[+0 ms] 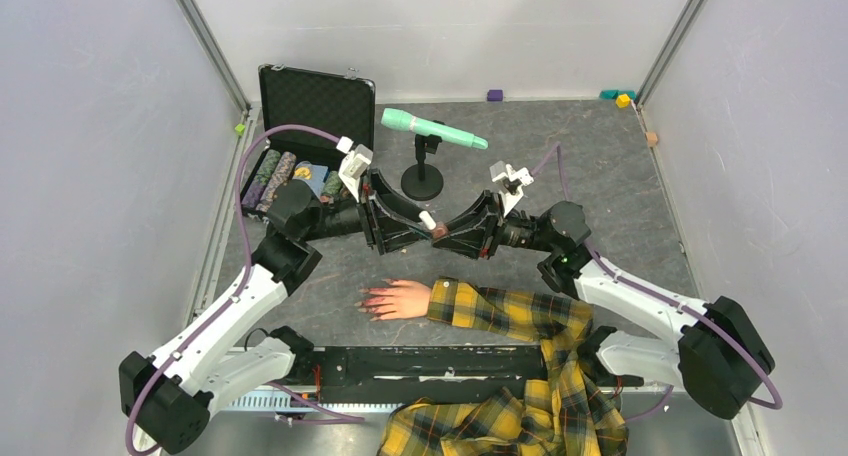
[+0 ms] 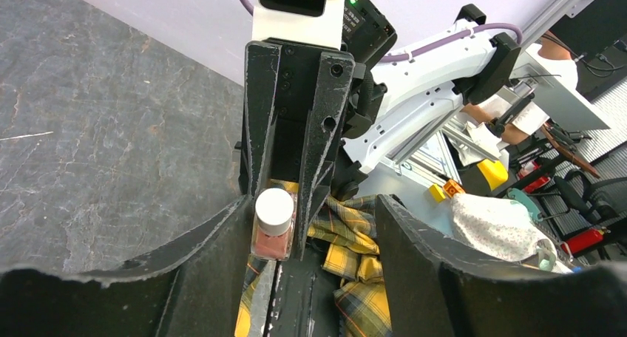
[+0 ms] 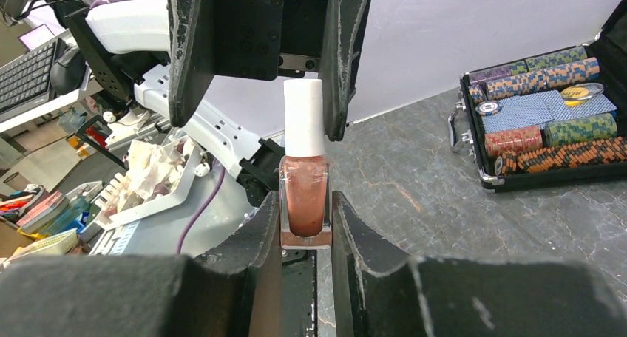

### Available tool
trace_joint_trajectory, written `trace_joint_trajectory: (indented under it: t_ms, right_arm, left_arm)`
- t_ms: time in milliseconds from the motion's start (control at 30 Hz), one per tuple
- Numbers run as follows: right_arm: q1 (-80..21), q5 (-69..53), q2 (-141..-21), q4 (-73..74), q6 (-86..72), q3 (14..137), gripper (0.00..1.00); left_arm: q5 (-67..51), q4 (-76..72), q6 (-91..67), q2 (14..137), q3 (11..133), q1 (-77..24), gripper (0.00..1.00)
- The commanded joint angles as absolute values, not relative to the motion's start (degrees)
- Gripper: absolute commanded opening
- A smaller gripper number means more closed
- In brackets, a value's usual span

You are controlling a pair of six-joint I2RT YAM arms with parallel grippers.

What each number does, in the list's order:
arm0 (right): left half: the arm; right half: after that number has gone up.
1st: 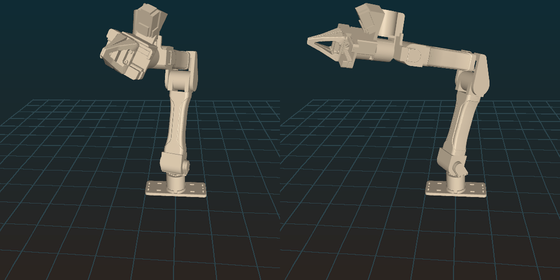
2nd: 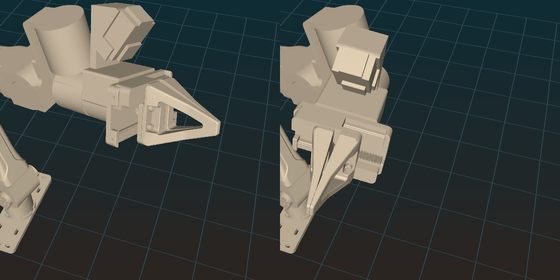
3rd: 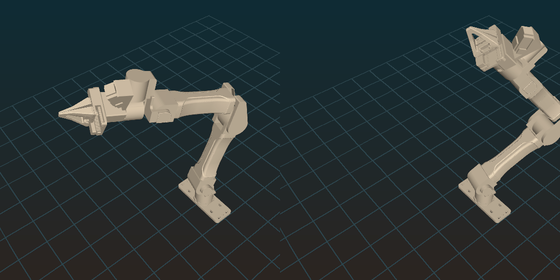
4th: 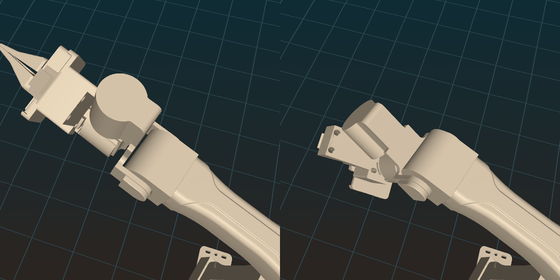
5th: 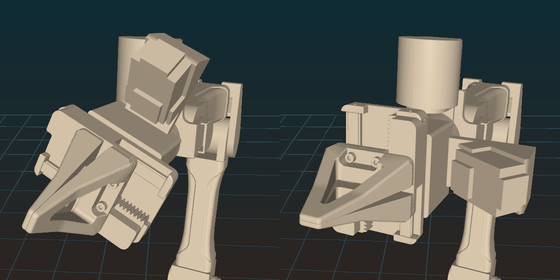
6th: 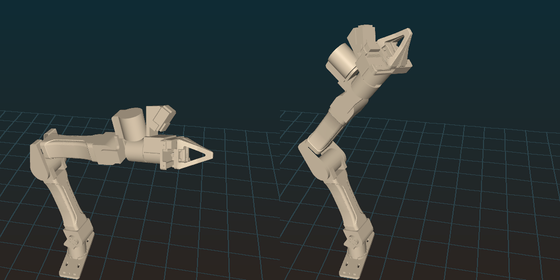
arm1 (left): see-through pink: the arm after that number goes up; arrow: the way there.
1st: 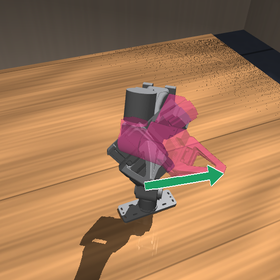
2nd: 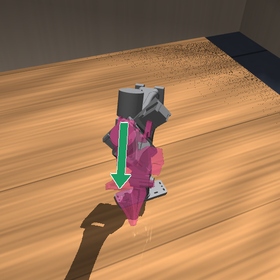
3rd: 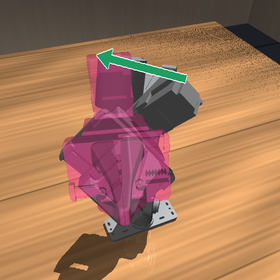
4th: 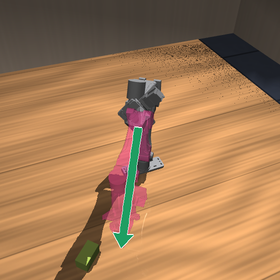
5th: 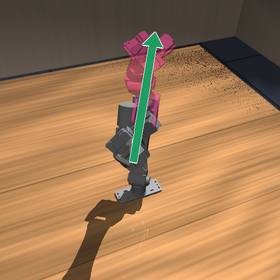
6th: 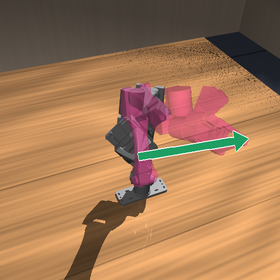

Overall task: Paint the nails
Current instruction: Unscrew the nail polish bottle.

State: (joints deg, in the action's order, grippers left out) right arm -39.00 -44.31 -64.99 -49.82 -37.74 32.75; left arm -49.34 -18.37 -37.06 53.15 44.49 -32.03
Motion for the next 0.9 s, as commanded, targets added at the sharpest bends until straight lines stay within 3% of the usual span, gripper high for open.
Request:
trace_joint_trajectory:
  t_ms: [0,500,733,867]
  right_arm:
    - [-39.28,-45.18,-65.65,-54.03,-39.09,33.57,0.0]
    - [-39.46,-44.3,-66.88,-53.72,-38.84,33.88,0.0]
    - [-39.47,-41.94,-66.98,-50.73,-36.49,34.18,0.0]
    - [-39.62,-37.42,-66.19,-46.55,-33.73,34.54,0.0]
  left_arm:
    - [-50.63,-21.0,-38.59,53.67,44.39,-32.52,0.66]
    - [-49.27,-20.07,-38.58,54.83,44.39,-32.72,0.34]
    - [-48.08,-17.77,-37.81,55.6,44.98,-32.77,0.02]
    - [-46.61,-16.0,-37.06,55.6,45.2,-32.78,0.02]
